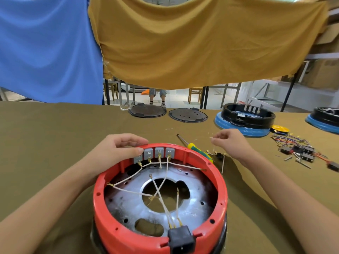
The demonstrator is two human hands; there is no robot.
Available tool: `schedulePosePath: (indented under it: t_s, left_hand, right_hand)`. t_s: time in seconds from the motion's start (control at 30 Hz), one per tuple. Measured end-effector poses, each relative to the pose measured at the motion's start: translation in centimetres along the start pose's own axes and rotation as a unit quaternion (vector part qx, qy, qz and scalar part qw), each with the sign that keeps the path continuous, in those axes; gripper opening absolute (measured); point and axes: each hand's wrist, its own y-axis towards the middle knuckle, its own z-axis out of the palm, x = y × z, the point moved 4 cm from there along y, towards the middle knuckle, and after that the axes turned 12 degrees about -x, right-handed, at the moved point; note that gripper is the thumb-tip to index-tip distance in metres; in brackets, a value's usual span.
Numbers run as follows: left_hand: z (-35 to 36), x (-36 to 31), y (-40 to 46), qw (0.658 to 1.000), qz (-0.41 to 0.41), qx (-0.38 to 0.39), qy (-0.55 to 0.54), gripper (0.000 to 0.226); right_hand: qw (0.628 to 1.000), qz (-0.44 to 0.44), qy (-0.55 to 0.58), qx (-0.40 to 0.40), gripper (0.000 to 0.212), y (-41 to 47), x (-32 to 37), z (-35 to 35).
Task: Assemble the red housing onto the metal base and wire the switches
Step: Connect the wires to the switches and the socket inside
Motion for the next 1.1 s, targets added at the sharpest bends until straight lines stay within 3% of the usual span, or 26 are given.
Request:
schedulePosePath:
  t_s: [0.1, 0.27, 0.5, 0.6, 0.67, 0.73, 0.83, 0.93, 1.1]
  left_hand:
    - [0.1, 0.0, -0.1, 1.000, -0.010, 0.001, -0.013, 0.023]
    - [0.5, 0.2, -0.2, 0.998, -0.035, 0.001, -0.054, 0.021]
    - [1.4, 0.6, -0.6, 0.979, -0.104, 0.005, -0.174, 0.021]
    - [1.9, 0.7, -0.6, 0.966, -0.121, 0.034, -0.228, 0.026]
    - [2.0, 0.7, -0.5, 0.963, -0.117, 0.057, -0.235, 0.035]
    - [1.7, 0.5, -0.5, 0.969, -0.098, 0.060, -0.220, 0.034]
    - [0.9, -0.2, -0.5, 0.989, -0.014, 0.032, -0.142, 0.025]
    - [0.4, -0.8, -0.6, 0.997, 0.051, 0.027, -0.060, 0.024]
    - [0.4, -0.9, -0.5, 0.997, 0.075, 0.031, -0.012, 0.013]
  right_hand:
    - [0.996, -0.031, 0.058, -0.055, 0.007, 0.1, 0.8, -0.5]
    - [0.990, -0.064, 0.125, -0.014, 0.005, -0.7, 2.6, 0.2]
    - [0.980, -0.164, 0.111, 0.002, 0.004, -3.1, 6.9, 0.1]
    - [0.967, -0.196, 0.151, 0.062, 0.005, -4.6, 10.5, 0.0]
    - [0.955, -0.253, 0.091, 0.122, 0.003, -5.7, 13.2, 0.7]
    - [0.936, -0.306, 0.016, 0.173, 0.005, -6.7, 15.2, 2.1]
    - [0.928, -0.317, -0.026, 0.195, 0.007, -7.5, 15.8, 3.9]
    - [0.938, -0.289, 0.008, 0.191, 0.007, -7.8, 14.6, 4.5]
    - [0.952, -0.256, 0.082, 0.146, 0.005, -7.4, 13.4, 3.9]
